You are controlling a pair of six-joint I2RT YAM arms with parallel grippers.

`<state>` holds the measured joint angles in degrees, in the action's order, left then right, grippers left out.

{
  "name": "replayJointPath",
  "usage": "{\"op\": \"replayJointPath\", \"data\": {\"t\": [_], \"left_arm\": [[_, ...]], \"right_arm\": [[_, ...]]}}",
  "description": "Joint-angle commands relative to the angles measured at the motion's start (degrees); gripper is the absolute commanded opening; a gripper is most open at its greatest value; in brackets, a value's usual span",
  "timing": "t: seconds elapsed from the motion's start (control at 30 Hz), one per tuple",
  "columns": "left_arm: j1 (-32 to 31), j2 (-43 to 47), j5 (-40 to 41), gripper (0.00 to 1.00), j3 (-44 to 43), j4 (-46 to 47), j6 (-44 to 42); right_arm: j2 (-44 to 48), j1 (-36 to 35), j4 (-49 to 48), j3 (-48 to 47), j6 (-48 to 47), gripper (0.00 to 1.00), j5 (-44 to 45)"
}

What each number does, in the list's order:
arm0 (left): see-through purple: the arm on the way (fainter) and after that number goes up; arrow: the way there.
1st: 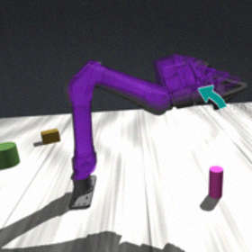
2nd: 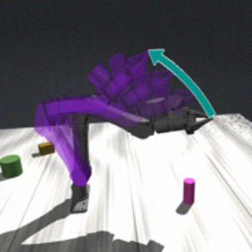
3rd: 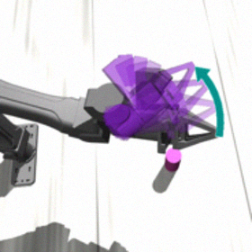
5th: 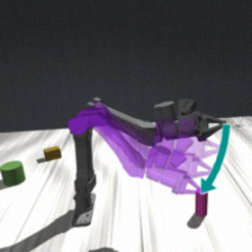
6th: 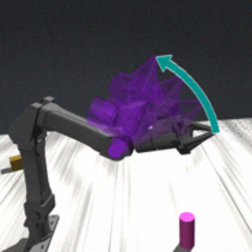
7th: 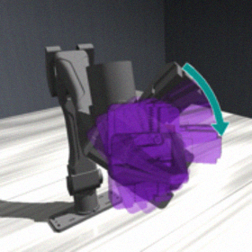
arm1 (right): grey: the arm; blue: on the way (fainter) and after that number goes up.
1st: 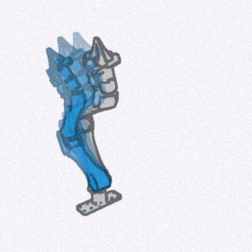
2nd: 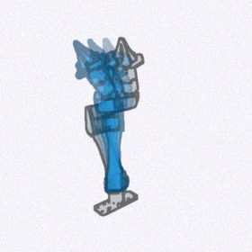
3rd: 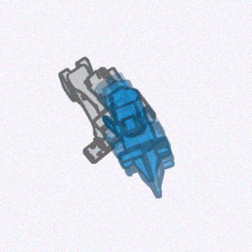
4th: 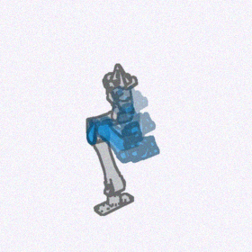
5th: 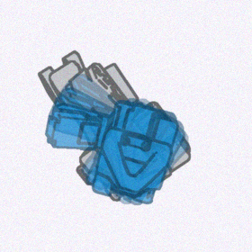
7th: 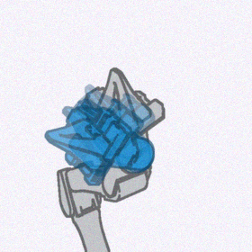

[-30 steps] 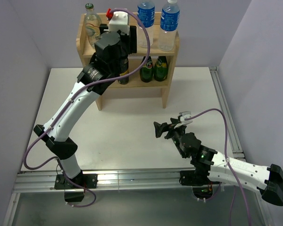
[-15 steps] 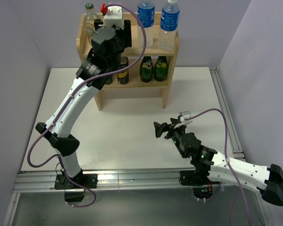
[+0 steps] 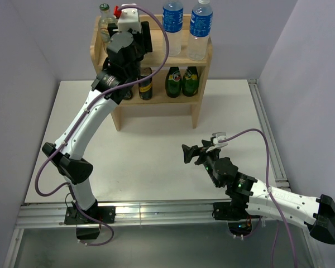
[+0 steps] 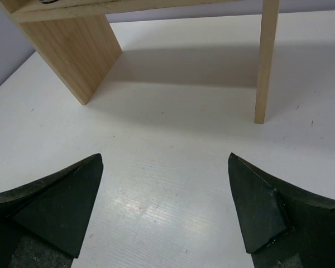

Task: Place and organize the beverage onto the shelf

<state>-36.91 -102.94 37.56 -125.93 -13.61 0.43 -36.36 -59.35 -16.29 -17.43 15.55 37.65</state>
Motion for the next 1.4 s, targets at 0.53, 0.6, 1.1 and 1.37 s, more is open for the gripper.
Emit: {"op": "replayJointPath", "data": {"t": [0.53, 0.6, 1.1, 1.37], "left_arm": [[1.4, 3.5, -1.7, 0.64, 3.9, 7.3, 3.1], [1.5, 3.7, -2.0, 0.71, 4.2, 7.0, 3.0], [1.5, 4.4, -3.7, 0.88, 5.3, 6.6, 3.5], [1.4, 5.4, -4.3, 0.89, 6.3, 6.0, 4.3]], "right_arm": [[0.0, 0.3, -1.8, -0.1, -0.2, 1.0, 0.2], [0.0, 0.4, -1.8, -0.1, -0.2, 1.0, 0.2], [0.0, 0.4, -1.9, -0.1, -0.2, 1.0, 0.2], [-0.3, 0.4, -2.1, -0.2, -0.3, 1.0, 0.1]]}}
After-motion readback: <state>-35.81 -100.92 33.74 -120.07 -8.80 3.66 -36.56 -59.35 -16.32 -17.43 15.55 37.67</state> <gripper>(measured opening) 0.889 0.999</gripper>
